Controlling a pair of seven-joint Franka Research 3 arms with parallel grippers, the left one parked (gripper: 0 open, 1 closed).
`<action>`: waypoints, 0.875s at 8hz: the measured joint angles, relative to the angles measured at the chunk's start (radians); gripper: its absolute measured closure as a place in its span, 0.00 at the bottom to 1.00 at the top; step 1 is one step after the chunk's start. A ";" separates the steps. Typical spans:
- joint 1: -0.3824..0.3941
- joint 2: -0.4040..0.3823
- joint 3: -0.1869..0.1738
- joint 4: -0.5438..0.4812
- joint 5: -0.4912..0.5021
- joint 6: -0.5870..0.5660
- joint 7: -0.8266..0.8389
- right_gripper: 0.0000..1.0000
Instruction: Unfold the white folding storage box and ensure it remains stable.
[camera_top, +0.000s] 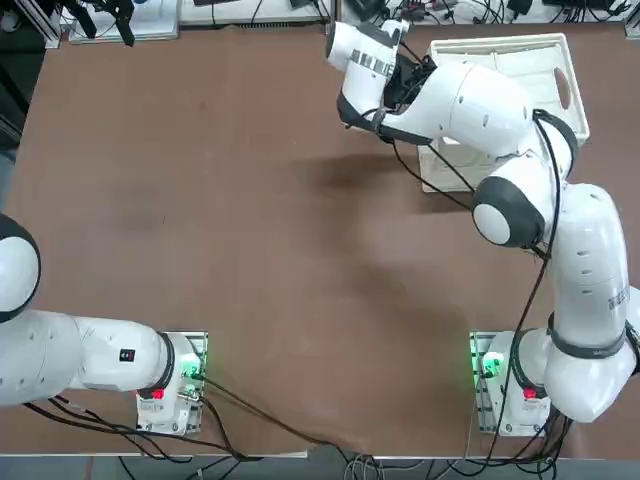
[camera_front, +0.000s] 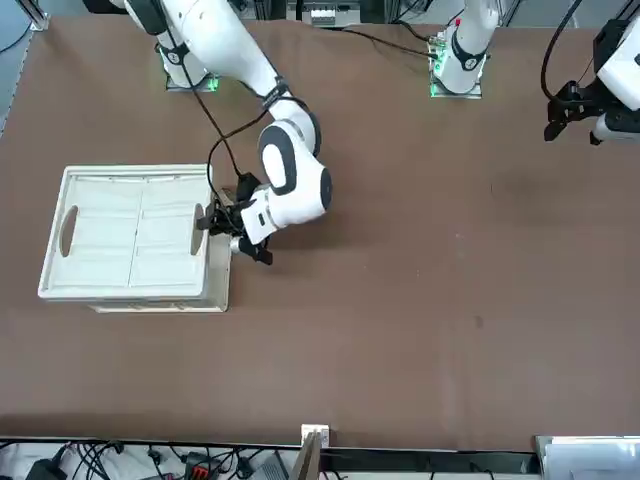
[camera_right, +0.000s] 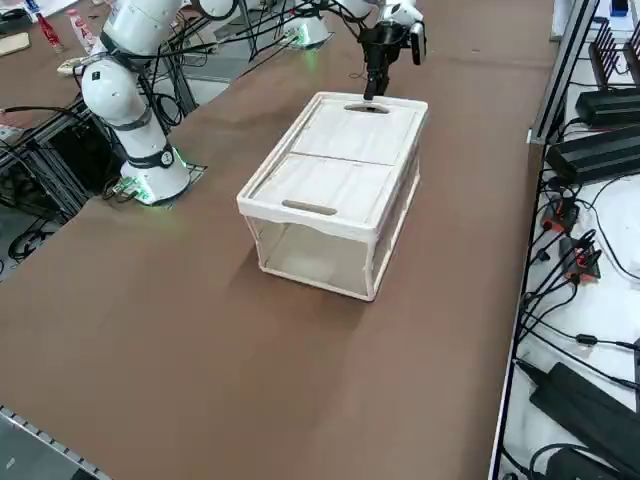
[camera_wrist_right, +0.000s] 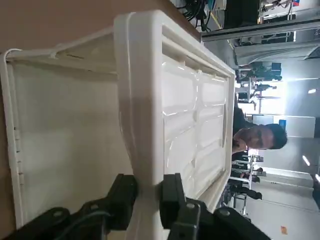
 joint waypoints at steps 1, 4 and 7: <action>0.000 -0.001 0.000 0.000 0.000 0.000 -0.001 0.70; 0.009 -0.004 0.000 0.013 -0.003 0.000 -0.006 0.62; 0.058 -0.045 0.006 0.042 -0.005 -0.024 -0.024 0.54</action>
